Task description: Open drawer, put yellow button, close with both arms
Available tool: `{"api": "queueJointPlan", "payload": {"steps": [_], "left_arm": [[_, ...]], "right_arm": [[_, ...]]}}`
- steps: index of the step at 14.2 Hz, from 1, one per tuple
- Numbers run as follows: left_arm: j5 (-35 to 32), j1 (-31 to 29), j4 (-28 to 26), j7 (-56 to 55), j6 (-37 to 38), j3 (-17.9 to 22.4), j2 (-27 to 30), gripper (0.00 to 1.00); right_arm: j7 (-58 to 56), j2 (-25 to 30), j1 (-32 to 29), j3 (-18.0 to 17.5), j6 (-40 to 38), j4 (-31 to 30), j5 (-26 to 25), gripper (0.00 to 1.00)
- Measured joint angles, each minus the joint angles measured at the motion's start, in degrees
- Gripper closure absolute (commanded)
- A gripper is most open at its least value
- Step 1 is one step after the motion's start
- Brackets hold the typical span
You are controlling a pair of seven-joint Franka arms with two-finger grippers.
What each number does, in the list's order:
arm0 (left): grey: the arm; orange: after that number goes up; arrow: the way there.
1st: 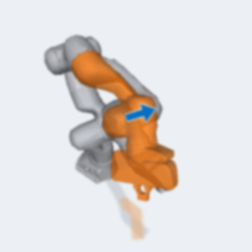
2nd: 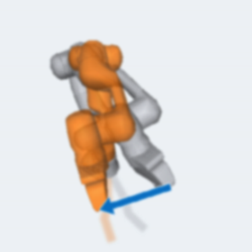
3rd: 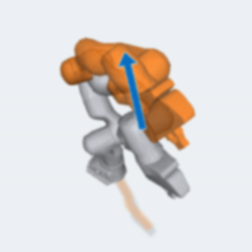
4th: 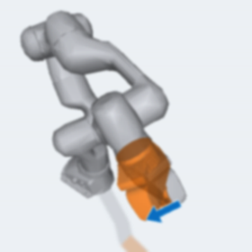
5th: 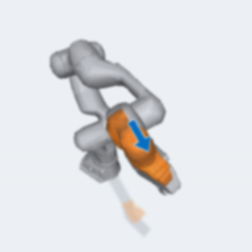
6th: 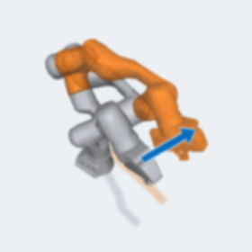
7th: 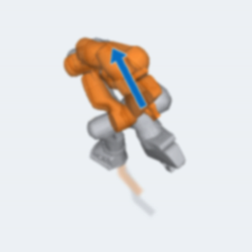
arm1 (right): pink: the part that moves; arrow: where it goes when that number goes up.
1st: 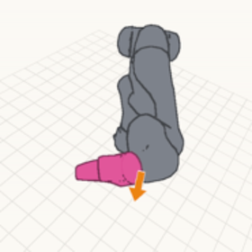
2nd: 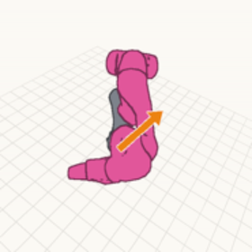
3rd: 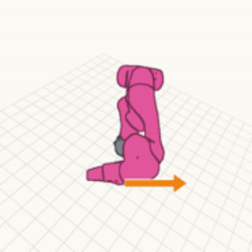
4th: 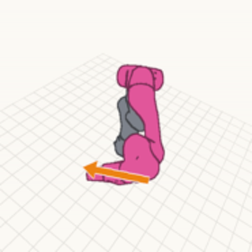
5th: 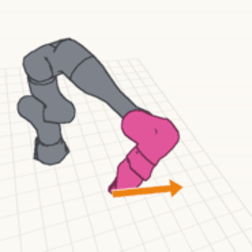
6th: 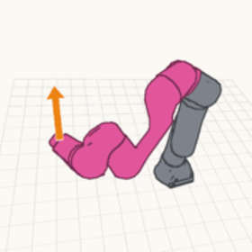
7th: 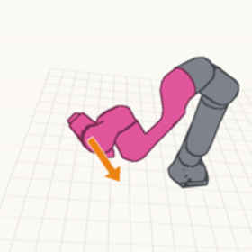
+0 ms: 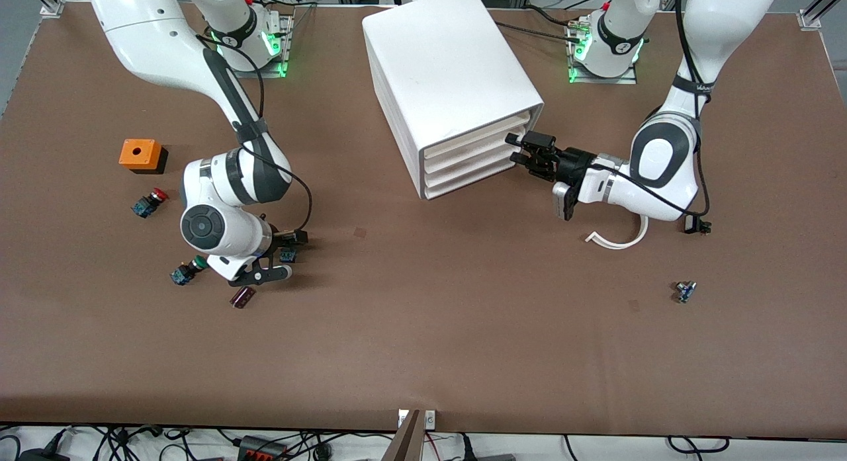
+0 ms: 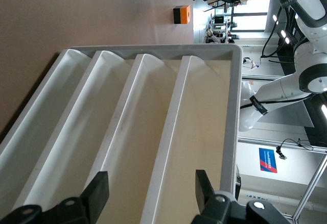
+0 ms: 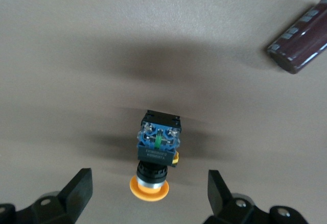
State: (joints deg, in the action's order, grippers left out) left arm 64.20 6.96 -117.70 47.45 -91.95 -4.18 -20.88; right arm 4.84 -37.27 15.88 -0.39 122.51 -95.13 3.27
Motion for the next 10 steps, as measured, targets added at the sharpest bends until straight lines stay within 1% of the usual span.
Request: {"api": "queueJointPlan", "payload": {"steps": [2, 3, 4, 5, 6, 7, 8, 10], "left_arm": [[0.3, 0.9, -0.9, 0.1, 0.0, -0.2, 0.0, 0.26], [0.7, 1.3, -1.3, 0.3, -0.1, -0.3, 0.0, 0.28], [1.2, 1.6, -1.7, 0.6, -0.1, -0.6, 0.0, 0.35], [1.4, 1.7, -2.0, 1.0, -0.2, -0.7, 0.0, 0.49], [1.4, 1.8, -2.2, 1.5, -0.2, -0.8, 0.0, 0.56], [1.4, 1.9, -2.3, 2.2, -0.2, -0.9, 0.0, 0.61], [1.4, 1.9, -2.4, 3.0, -0.4, -1.1, 0.0, 0.64], [1.4, 2.2, -2.7, 4.1, -1.5, -1.5, 0.0, 0.80]], "right_arm": [[0.1, -1.1, 0.0, 0.1, 0.2, 0.0, 0.0, 0.00], [0.1, -1.7, 0.0, 0.2, 0.3, 0.0, 0.0, 0.00], [0.1, -2.3, 0.0, 0.2, 0.5, 0.0, 0.0, 0.00], [0.1, -2.6, 0.0, 0.2, 0.6, 0.0, 0.2, 0.03], [0.1, -2.8, 0.0, 0.2, 0.7, 0.0, 0.9, 0.05], [0.1, -2.9, 0.0, 0.2, 0.7, 0.0, 1.5, 0.09], [0.1, -2.9, 0.0, 0.2, 0.7, 0.0, 1.7, 0.11], [0.1, -3.0, 0.0, 0.2, 1.4, 0.0, 1.8, 0.15]]}}
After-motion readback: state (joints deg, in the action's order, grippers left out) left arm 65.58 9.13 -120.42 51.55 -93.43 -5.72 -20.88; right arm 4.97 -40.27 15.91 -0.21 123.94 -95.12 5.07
